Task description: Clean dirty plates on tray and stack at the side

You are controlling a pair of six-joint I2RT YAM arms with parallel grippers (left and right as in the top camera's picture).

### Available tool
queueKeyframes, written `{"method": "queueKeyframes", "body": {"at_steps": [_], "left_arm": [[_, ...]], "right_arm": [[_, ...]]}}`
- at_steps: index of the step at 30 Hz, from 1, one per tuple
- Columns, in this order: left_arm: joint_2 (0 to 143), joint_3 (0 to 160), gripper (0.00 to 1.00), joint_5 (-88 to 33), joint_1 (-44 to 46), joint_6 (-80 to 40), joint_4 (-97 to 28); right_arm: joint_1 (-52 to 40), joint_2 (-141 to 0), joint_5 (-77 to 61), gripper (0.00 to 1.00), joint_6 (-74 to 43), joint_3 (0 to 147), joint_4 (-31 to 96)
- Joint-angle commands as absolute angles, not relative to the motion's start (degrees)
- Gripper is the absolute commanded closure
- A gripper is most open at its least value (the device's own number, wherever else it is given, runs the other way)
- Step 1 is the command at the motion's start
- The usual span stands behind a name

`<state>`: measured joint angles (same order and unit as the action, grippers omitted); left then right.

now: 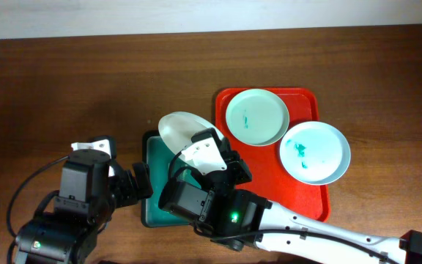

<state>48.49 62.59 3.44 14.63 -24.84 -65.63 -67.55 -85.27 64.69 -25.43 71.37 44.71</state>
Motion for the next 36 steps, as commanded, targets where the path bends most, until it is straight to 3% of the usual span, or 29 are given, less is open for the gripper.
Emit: {"method": "queueKeyframes", "body": {"at_steps": [1,8,9,10,12,13,14,15,20,21,22,28,32,36], "left_arm": [[48.29,63.26,0.0,4.34,14.41,-23.88,-65.67],[48.29,63.26,0.01,4.34,14.41,-23.88,-65.6],[48.29,63.26,0.01,4.32,14.41,-23.88,-65.67],[48.29,63.26,0.01,4.32,14.41,-23.88,-65.58],[48.29,63.26,0.01,4.32,14.41,-23.88,-65.65],[48.29,63.26,0.01,4.32,14.41,-23.88,-65.52],[48.29,63.26,0.01,4.32,14.41,-23.88,-65.47],[48.29,63.26,0.01,4.32,14.41,-23.88,-65.47],[48.29,63.26,0.0,4.32,14.41,-23.88,-65.04],[48.29,63.26,0.01,4.29,14.41,-23.9,-65.01],[48.29,63.26,0.01,4.27,14.41,-23.9,-65.12],[48.29,63.26,0.01,4.32,14.46,-23.88,-65.17],[48.29,63.26,0.0,4.29,14.46,-21.34,-64.05],[48.23,65.73,0.0,1.15,14.46,-12.88,-63.57]], "right_arm": [[-67.85,-84.68,66.5,0.96,-24.25,73.08,44.56],[-68.16,-84.68,64.45,0.96,-17.41,73.08,42.7],[-67.79,-84.68,63.4,0.96,-21.3,73.08,42.24],[-67.85,-84.71,62.5,0.96,-15.84,73.08,41.43],[-67.48,-84.68,63.42,0.96,-21.26,73.08,42.09],[-67.53,-84.71,60.51,0.96,-16.78,73.08,42.63],[-67.02,-84.68,65.25,0.96,-19.49,73.08,44.4],[-66.89,-84.71,58.65,0.96,-21.67,73.08,42.13],[-66.74,-84.64,54.89,0.96,-21.34,73.08,40.64],[-66.78,-84.64,56.86,0.96,-15.66,73.08,41.36],[-66.63,-84.64,59.07,0.96,-19.68,73.08,41.65],[-66.72,-84.6,56.14,0.96,-16.62,73.08,44.25],[-65.39,-84.31,44.07,0.96,-26.57,73.08,47.11],[-62.78,-75.48,30.37,0.96,-32.56,73.36,48.27]]}}
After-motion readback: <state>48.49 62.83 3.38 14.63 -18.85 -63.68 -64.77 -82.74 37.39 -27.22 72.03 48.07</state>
